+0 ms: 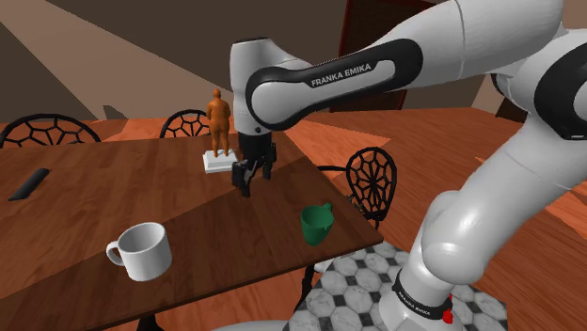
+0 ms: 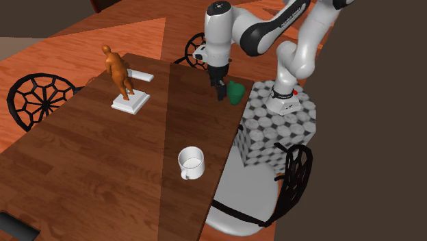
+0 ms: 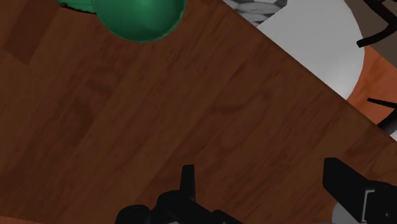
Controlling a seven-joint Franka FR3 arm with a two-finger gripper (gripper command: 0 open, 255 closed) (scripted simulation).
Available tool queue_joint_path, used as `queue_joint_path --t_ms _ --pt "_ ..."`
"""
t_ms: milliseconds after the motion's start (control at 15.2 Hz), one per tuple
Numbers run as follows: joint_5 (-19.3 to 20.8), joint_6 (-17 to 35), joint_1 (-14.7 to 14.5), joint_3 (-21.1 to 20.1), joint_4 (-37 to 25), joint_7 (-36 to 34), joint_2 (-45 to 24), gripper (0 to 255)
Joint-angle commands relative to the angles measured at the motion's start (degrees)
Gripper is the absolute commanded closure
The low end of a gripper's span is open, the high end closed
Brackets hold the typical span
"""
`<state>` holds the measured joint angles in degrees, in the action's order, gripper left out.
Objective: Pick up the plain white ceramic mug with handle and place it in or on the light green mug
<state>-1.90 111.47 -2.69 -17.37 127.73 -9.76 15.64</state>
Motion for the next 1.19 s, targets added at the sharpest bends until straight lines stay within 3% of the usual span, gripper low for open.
queue_joint_path --t_ms 0,594,1122 --pt "0.36 1.08 -0.26 -1.28 -2.47 -2.2 -3.76 0" --pt "5.81 3.77 -3.03 -5.32 -18.26 -12.79 -23.76 0" --pt "11.46 1.22 -9.14 -5.17 -38.52 -19.94 -42.75 0"
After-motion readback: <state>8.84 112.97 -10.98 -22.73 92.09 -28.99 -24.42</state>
